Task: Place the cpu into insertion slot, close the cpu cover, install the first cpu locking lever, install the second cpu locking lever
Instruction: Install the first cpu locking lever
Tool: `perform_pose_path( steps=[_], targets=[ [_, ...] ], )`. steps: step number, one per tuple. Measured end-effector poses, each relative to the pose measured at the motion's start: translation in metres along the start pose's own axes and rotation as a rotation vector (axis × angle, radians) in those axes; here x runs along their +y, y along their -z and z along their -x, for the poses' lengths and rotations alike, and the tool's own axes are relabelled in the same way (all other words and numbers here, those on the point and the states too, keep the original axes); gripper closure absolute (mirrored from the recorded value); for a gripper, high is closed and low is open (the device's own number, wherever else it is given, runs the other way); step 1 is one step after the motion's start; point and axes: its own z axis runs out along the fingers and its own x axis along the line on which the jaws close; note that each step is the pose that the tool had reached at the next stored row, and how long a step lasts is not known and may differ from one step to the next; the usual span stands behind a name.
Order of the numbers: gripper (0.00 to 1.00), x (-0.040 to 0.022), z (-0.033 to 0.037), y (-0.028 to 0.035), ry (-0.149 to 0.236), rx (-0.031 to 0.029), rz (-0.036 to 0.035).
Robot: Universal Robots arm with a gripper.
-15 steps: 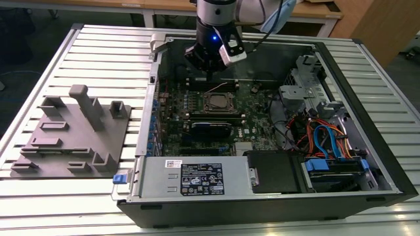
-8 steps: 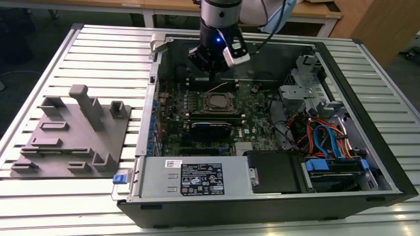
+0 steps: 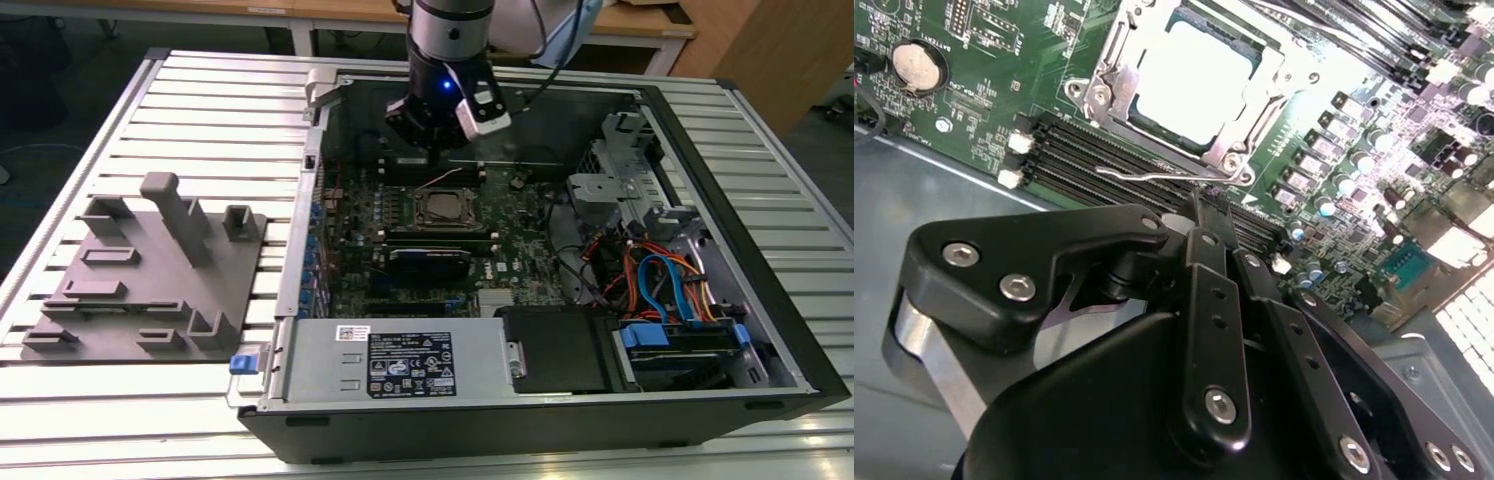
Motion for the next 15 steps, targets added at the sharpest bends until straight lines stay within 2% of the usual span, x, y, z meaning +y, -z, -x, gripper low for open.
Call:
perform_pose_path(
  steps=[5,15],
  targets=[
    [0.90,-0.0001,0.0019,-0.0034,0.000,0.0000,-0.0001],
    [0.90,0.0003,0.0060,-0.0164,0.000,0.0002,-0.0003]
  ],
)
